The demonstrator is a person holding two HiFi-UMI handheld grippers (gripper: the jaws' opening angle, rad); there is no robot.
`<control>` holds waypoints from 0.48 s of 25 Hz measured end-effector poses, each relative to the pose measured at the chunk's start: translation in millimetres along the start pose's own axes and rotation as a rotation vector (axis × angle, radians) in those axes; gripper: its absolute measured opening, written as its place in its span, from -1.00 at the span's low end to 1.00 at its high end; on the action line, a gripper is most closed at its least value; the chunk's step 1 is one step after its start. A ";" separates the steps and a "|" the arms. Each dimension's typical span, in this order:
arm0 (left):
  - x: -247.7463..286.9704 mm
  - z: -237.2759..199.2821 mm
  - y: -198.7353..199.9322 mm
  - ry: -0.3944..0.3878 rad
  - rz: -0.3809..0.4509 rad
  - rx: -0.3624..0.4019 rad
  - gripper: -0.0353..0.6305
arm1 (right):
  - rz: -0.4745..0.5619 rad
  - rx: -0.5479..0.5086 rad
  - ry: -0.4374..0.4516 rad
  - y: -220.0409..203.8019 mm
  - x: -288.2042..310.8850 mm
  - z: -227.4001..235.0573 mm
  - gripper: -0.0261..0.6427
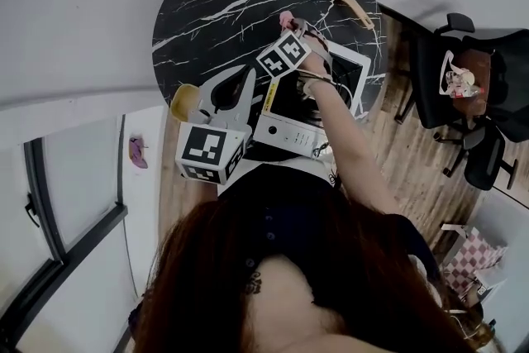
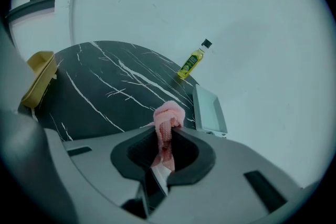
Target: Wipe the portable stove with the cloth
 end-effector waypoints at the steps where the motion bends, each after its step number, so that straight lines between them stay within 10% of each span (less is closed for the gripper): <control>1: 0.1 0.1 0.4 0.002 -0.001 0.001 -0.86 | 0.006 0.016 0.005 -0.1 0.8 2.3 -0.75; 12: -4.3 -0.7 2.6 0.016 0.002 0.010 -0.86 | 0.097 0.203 0.017 -0.6 -9.4 21.7 -0.73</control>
Point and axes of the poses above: the fingertips, and each gripper's own axes: x forward along the fingers, z to its right, y out of its top, the point moved 9 cm from there along -x, backward along the fingers, and after that the axes turned 15 degrees about x, right-handed, at the moved point
